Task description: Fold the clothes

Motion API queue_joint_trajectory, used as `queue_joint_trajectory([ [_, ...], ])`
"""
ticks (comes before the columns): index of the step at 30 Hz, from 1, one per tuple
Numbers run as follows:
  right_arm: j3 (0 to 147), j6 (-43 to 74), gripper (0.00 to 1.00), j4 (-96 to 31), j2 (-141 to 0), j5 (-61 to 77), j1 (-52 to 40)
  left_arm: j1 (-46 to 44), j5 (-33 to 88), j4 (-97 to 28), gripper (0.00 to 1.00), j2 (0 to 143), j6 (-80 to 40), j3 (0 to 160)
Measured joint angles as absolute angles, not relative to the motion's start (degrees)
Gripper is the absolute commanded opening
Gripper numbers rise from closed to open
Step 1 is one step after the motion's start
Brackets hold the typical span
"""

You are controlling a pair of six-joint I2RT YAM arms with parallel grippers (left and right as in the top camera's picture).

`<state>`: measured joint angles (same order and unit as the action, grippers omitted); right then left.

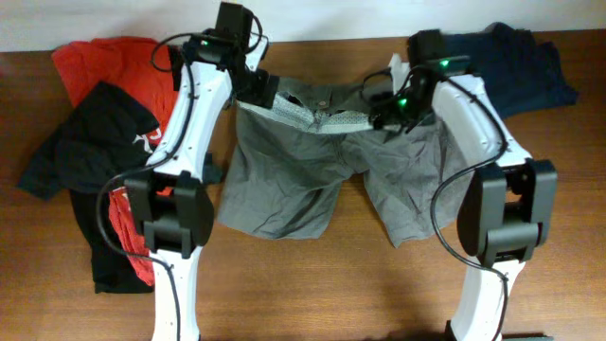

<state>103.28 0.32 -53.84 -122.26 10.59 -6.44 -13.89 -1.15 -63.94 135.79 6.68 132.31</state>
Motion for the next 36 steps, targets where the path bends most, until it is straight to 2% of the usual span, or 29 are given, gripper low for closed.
queue_joint_trajectory([
  [4, 100.49, 0.56, 0.70, -49.50, -122.21, 6.55, -8.49, -13.80, -2.09, -63.35, 0.91, 139.70, 8.19, 131.44],
  [5, 99.98, 1.15, 0.64, -48.12, -122.21, 4.71, -8.82, -13.80, -2.42, -63.07, 0.84, 140.18, 8.43, 131.41],
  [8, 98.59, 2.11, 0.55, -44.21, -122.21, -2.02, -8.93, -13.80, -3.73, -60.53, 0.76, 140.53, 9.23, 131.24],
  [11, 98.19, 2.94, 0.43, -41.82, -122.21, -5.54, -8.93, -13.80, -4.58, -58.39, 0.59, 140.53, 9.45, 131.24],
  [14, 98.17, 3.20, 0.28, -39.77, -122.21, -7.81, -8.93, -13.80, -5.02, -56.77, 0.36, 140.53, 9.58, 131.24],
  [16, 98.17, 2.90, 0.20, -38.72, -122.21, -8.75, -8.93, -13.80, -5.61, -55.31, 0.25, 140.53, 9.58, 131.24],
  [17, 98.17, 3.27, 0.11, -38.59, -122.21, -8.93, -8.93, -13.80, -5.91, -54.87, 0.16, 140.53, 9.76, 131.24],
  [19, 98.13, 3.33, 0.04, -37.98, -122.21, -9.52, -8.93, -13.80, -6.94, -53.43, 0.07, 140.53, 10.09, 131.24],
  [20, 98.13, 3.40, 0.04, -37.63, -122.21, -9.69, -8.93, -13.80, -7.31, -52.82, 0.03, 140.53, 10.07, 131.24],
  [21, 98.13, 3.16, 0.04, -37.30, -122.21, -9.89, -8.93, -13.80, -7.60, -52.07, 0.01, 140.53, 10.04, 131.24],
  [26, 98.63, 3.18, 0.04, -35.94, -122.19, -10.46, -8.93, -13.80, -8.01, -48.53, 0.01, 140.53, 9.13, 131.24],
  [30, 101.08, 2.02, 0.04, -28.01, -122.15, -11.09, -8.93, -13.80, -8.01, -42.76, 0.01, 140.53, 6.68, 131.24],
  [32, 101.84, 1.28, 0.04, -22.96, -122.04, -11.31, -8.93, -13.82, -7.99, -38.72, 0.01, 140.55, 5.72, 131.24],
  [33, 102.00, 1.19, 0.04, -20.40, -121.91, -11.38, -8.86, -13.82, -8.01, -36.58, 0.15, 140.55, 5.28, 131.24],
  [34, 102.17, 1.06, 0.04, -18.02, -121.86, -11.44, -8.82, -13.87, -8.01, -35.24, 0.36, 140.55, 4.99, 131.24],
  [35, 102.32, 0.97, 0.19, -15.59, -121.82, -11.57, -8.80, -13.93, -8.03, -32.60, 0.60, 140.55, 4.78, 131.24],
  [36, 102.39, 0.80, 0.54, -12.93, -121.82, -11.60, -8.67, -14.02, -8.16, -30.46, 0.99, 140.55, 4.47, 131.24],
])
